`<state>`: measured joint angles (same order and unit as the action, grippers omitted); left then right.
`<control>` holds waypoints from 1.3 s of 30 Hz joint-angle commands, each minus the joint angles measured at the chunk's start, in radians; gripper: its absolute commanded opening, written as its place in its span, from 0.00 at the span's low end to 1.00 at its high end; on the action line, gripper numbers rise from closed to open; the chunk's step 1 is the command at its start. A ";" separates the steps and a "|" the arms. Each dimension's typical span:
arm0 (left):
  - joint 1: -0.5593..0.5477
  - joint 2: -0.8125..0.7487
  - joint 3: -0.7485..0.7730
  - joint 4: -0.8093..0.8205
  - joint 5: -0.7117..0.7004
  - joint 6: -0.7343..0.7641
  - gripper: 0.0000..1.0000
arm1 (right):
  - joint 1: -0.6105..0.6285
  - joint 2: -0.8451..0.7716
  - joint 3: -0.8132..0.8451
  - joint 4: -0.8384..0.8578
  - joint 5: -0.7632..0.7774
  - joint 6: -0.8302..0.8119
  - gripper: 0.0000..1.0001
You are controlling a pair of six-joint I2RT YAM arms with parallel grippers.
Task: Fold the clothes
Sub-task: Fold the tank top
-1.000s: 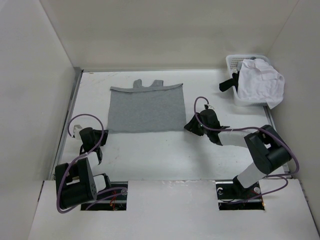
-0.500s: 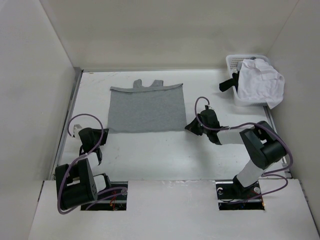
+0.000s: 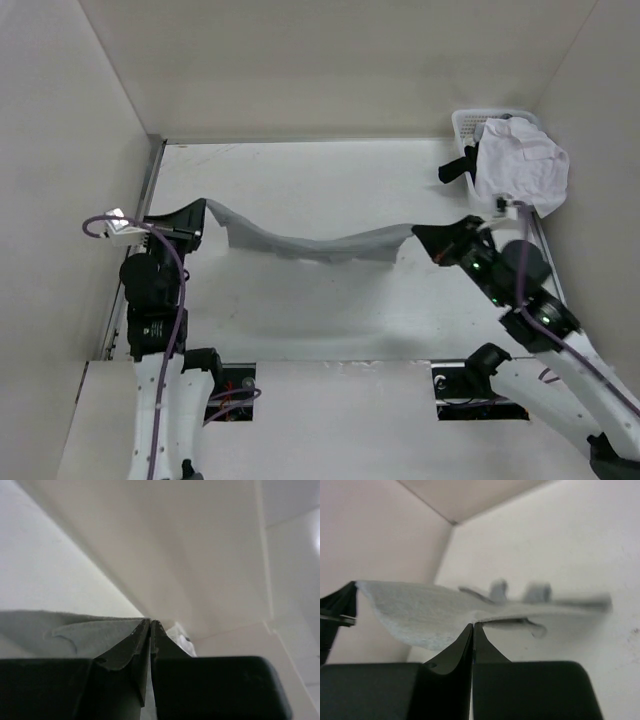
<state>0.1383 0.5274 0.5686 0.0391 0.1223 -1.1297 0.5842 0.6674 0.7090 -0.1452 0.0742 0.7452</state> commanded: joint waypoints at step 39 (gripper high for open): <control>-0.136 1.155 0.522 0.260 -0.208 0.148 0.00 | -0.399 1.129 0.618 0.173 -0.272 -0.067 0.03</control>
<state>-0.0315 1.6512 1.0065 0.1959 -0.1200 -0.9653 0.2062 1.7691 1.2335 -0.0494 -0.1581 0.6945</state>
